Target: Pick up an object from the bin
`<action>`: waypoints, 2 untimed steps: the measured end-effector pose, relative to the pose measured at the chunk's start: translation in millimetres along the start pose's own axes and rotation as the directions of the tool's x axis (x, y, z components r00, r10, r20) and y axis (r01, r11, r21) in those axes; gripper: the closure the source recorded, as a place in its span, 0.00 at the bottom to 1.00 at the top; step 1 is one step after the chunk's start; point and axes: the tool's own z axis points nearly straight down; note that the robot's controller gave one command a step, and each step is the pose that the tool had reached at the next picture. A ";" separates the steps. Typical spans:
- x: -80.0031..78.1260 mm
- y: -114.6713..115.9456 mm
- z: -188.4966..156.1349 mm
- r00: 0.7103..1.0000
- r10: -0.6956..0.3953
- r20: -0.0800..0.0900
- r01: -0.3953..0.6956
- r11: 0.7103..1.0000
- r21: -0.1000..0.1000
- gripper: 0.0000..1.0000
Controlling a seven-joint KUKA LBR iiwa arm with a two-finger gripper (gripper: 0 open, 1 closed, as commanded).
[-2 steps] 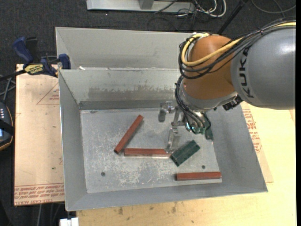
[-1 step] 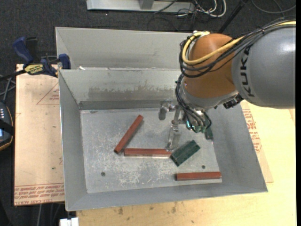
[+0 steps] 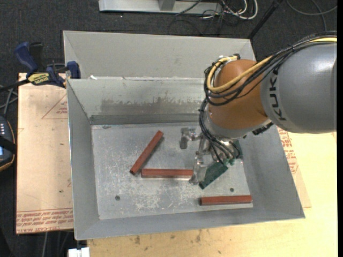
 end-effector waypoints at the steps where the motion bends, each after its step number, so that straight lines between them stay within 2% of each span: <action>1: 52.4 5.0 78.1 0.981 0.196 -0.008 -0.196 0.981 0.001 1.00; 2: 52.3 4.9 78.0 0.981 0.196 -0.007 -0.196 0.981 0.001 1.00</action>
Offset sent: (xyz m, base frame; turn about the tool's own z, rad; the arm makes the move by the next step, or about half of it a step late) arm 0.0000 0.0000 0.0000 0.0000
